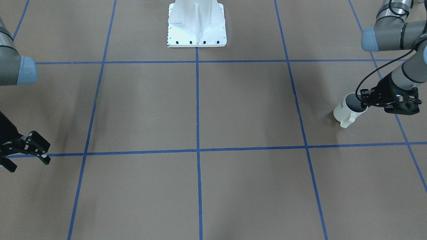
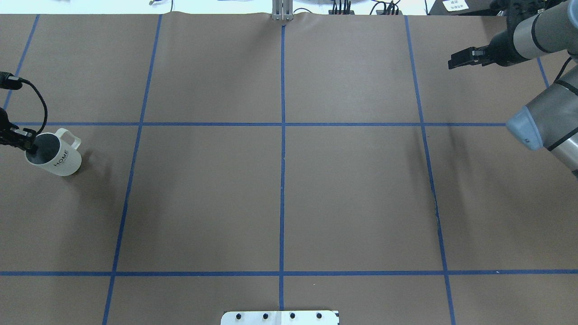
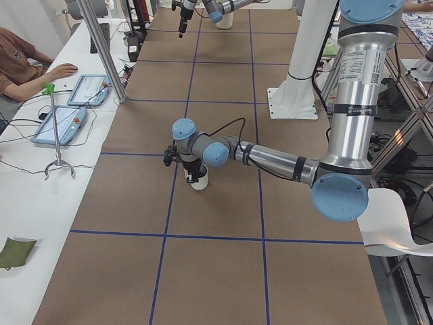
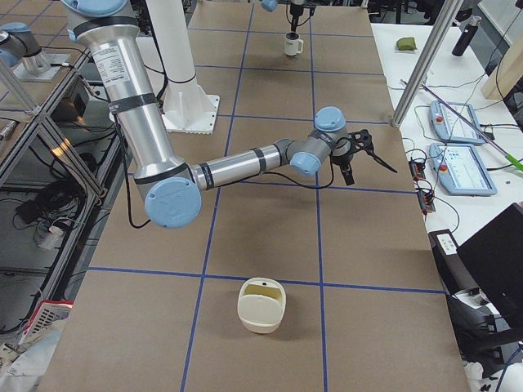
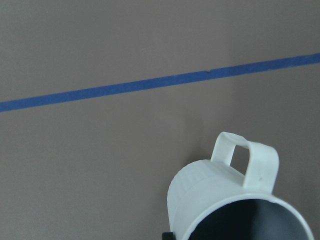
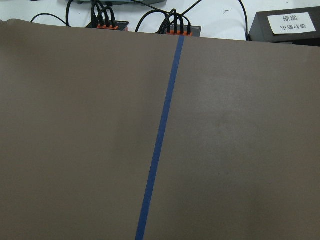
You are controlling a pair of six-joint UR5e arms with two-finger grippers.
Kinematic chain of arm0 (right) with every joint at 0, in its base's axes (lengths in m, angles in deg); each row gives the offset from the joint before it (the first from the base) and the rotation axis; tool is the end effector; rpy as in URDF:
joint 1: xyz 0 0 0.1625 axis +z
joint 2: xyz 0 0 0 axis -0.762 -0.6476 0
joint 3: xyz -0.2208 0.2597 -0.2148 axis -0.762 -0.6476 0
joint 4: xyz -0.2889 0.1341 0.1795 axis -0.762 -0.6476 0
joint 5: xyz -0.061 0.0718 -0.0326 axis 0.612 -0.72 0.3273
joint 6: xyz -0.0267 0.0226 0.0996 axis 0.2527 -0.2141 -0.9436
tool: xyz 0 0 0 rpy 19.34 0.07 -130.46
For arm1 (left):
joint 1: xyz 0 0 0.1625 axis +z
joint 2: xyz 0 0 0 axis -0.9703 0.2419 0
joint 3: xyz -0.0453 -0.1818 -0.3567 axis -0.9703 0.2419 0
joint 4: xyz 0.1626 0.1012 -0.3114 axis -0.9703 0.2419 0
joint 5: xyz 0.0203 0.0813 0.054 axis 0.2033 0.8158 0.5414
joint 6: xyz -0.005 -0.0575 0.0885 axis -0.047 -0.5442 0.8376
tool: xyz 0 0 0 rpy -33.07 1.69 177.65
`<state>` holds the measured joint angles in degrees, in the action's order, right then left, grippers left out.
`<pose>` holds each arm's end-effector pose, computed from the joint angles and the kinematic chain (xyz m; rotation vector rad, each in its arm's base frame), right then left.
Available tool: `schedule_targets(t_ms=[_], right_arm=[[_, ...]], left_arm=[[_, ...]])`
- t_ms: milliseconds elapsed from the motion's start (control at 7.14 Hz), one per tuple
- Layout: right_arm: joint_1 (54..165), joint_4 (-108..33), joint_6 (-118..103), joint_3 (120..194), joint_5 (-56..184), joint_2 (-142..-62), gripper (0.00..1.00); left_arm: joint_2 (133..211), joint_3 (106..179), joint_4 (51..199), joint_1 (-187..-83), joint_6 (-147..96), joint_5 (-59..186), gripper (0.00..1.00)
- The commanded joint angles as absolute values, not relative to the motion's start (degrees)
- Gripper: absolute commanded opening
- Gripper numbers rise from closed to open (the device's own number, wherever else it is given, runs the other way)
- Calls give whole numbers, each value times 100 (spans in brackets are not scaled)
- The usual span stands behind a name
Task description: Left arm hands cup to right arm to dump lemon
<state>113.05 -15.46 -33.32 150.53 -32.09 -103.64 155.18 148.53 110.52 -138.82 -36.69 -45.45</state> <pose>-0.1914 -0.5660 0.4376 0.4455 -0.8743 0.0234 0.1607 -0.4546 0.5448 0.0079 0.7855 0.1520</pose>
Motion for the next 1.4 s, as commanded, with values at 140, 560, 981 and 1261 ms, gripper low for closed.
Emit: schedule_targets(t_ms=[140, 560, 981, 1261], right_arm=[[11510, -2468, -3319, 15444, -3709, -10419, 99], [12089, -3517, -2341, 16420, -3797, -11268, 99], [13048, -3976, -821, 16405, -4440, -12016, 99], [13330, -4186, -673, 16431, -4475, -12430, 99]], left_arm=[[15309, 14926, 11012, -14322, -3137, -4815, 100], [15361, 14926, 10994, -15069, -2670, -4879, 100], [15483, 14856, 10522, -15421, -2172, -4844, 100], [15642, 14891, 10047, -15738, -1730, -4888, 100]])
